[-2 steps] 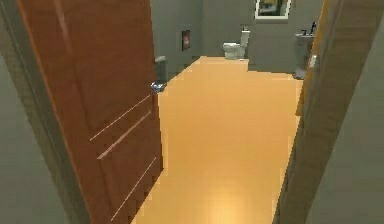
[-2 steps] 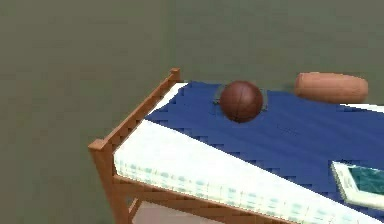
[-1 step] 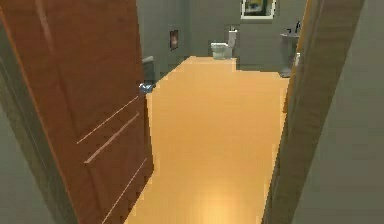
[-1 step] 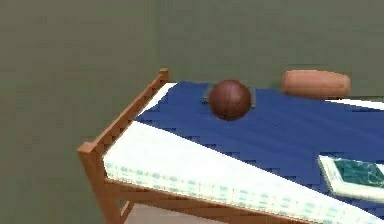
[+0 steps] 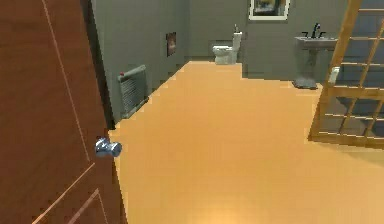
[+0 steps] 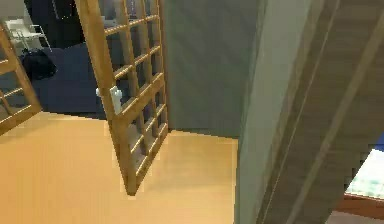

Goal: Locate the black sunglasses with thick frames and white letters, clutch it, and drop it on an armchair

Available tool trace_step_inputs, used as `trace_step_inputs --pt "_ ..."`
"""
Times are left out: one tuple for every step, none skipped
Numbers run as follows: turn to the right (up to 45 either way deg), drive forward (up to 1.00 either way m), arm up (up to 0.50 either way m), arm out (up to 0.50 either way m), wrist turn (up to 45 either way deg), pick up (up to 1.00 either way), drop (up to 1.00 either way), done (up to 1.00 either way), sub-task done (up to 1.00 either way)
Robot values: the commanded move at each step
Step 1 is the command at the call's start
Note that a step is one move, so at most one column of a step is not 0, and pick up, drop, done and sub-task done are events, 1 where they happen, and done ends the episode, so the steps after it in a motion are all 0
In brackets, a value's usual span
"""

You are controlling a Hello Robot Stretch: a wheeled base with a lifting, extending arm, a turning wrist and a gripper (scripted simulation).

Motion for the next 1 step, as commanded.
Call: trace_step_inputs --pt "45.0 0.0 0.0 0.0 0.0 0.0 0.0 0.0 0.0"
